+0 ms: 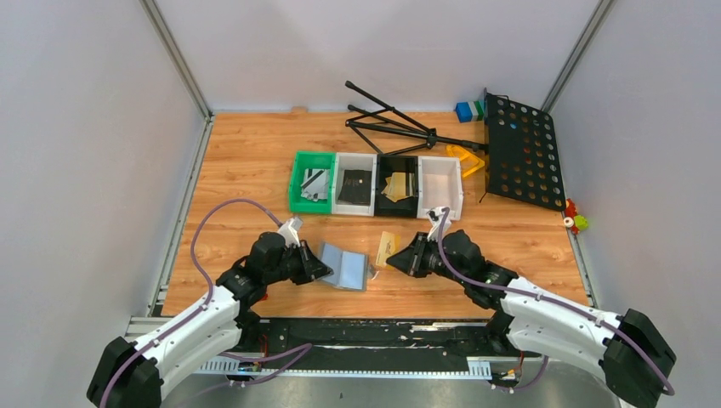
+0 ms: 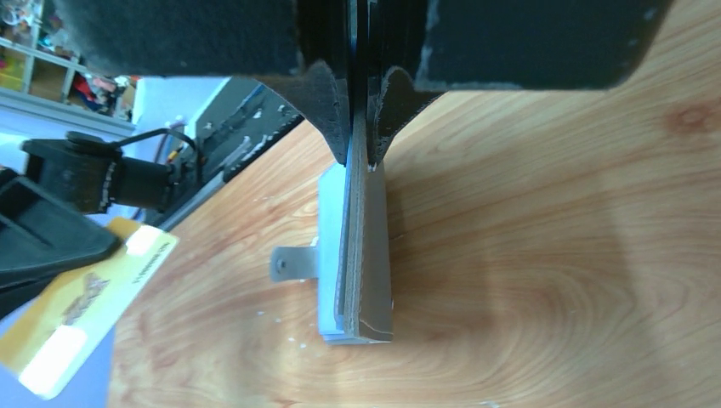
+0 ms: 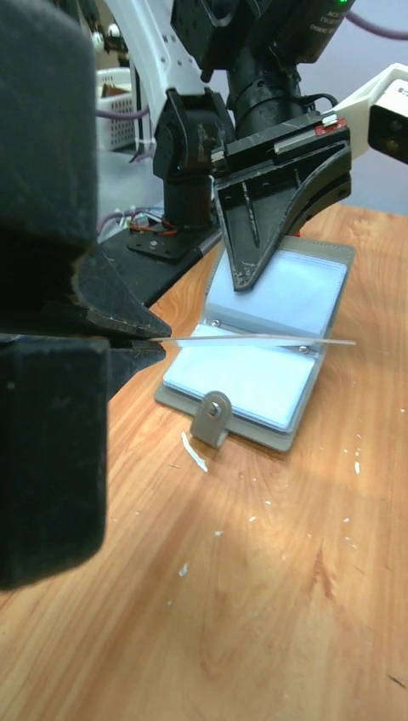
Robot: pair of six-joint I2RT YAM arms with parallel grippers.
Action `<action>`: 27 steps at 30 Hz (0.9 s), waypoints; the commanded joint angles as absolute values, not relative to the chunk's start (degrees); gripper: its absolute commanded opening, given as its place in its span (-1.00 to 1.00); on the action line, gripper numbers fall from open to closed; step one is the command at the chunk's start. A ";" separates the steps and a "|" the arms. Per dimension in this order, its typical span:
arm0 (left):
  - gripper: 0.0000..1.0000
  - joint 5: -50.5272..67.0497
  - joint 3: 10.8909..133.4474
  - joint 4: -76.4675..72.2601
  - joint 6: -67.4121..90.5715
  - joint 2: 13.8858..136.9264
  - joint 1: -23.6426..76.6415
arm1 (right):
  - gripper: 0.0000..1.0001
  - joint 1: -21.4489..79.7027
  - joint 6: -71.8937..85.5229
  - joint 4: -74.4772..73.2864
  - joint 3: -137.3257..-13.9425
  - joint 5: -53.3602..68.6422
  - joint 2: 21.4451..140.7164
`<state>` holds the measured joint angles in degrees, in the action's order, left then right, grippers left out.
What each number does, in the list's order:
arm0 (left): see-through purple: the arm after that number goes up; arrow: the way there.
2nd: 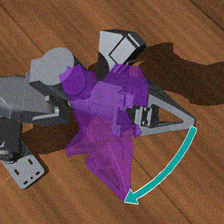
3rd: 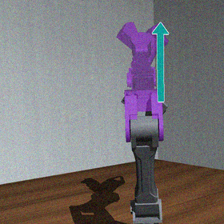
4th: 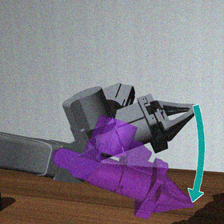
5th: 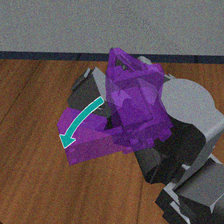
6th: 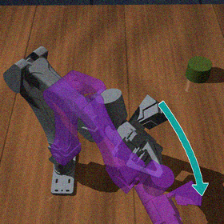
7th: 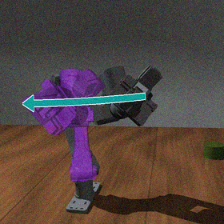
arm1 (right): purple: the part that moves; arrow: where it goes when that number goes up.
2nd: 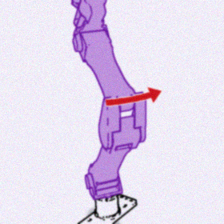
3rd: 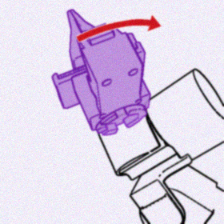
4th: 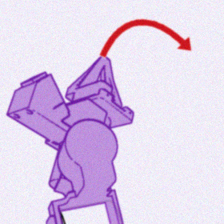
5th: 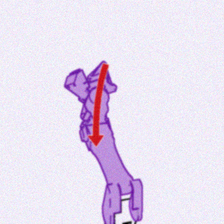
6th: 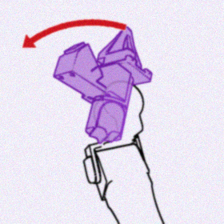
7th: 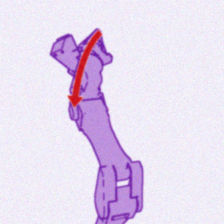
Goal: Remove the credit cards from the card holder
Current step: Place the credit card in the storage box.
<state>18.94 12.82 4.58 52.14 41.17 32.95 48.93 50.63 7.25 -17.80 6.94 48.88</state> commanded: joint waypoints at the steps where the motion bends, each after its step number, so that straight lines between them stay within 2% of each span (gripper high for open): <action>1: -1.00 16.01 14.68 8.56 47.62 41.36 32.76 | -1.00 48.69 43.24 3.71 -24.77 3.92 52.01; 19: -1.00 8.65 12.60 17.86 46.86 37.44 32.73 | -1.00 47.92 38.92 8.28 -50.05 14.48 81.96; 27: -1.00 8.17 11.57 19.45 46.67 34.89 32.77 | -1.00 47.86 39.98 12.70 -54.16 16.83 90.81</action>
<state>9.72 12.45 18.24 47.79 36.23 32.95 48.18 40.34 8.23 -50.17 14.63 86.59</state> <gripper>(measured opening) 0.098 0.013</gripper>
